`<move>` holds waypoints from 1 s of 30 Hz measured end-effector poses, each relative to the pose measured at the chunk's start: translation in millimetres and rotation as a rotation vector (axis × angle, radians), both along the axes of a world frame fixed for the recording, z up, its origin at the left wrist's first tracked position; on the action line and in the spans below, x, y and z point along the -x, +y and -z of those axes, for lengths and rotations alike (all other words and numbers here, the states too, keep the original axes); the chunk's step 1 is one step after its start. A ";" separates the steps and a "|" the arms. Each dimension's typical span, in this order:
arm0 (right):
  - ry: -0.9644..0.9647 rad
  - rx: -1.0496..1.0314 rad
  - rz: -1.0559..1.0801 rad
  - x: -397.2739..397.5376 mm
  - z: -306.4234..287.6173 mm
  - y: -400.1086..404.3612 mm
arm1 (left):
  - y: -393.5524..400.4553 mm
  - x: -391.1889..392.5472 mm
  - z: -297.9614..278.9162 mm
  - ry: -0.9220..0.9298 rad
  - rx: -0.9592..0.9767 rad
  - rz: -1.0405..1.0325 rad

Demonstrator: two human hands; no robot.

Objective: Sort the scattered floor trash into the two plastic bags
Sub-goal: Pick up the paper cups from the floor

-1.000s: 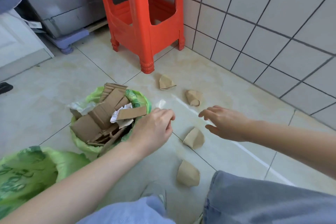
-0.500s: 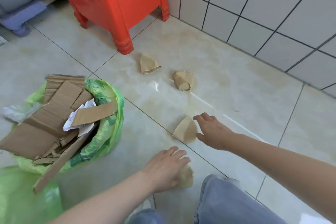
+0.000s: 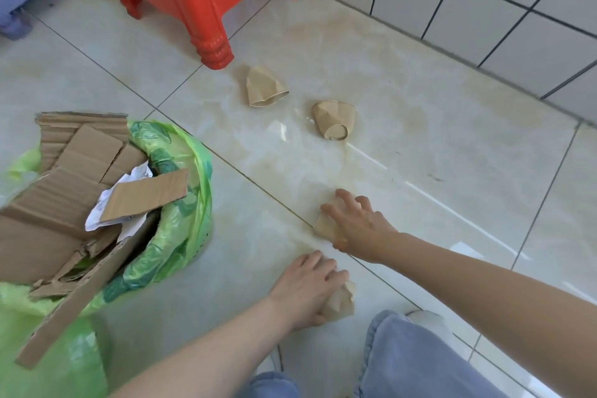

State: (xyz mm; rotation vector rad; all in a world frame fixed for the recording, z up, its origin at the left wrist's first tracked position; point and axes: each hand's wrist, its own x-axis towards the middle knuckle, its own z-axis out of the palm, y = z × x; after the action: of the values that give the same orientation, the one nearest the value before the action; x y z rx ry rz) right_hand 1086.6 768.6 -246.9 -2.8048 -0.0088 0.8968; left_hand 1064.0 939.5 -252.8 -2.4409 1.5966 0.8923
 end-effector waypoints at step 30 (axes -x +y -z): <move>-0.635 -0.197 -0.060 -26.1 -277.9 24.8 | 72.0 -24.6 -226.2 0.073 0.623 -1.118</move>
State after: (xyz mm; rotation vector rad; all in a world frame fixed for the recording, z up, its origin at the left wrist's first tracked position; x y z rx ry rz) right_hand 1112.7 793.4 31.1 -2.7783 -0.2567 -0.0182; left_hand 1088.5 1011.5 -26.6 -3.8324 0.3702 0.5580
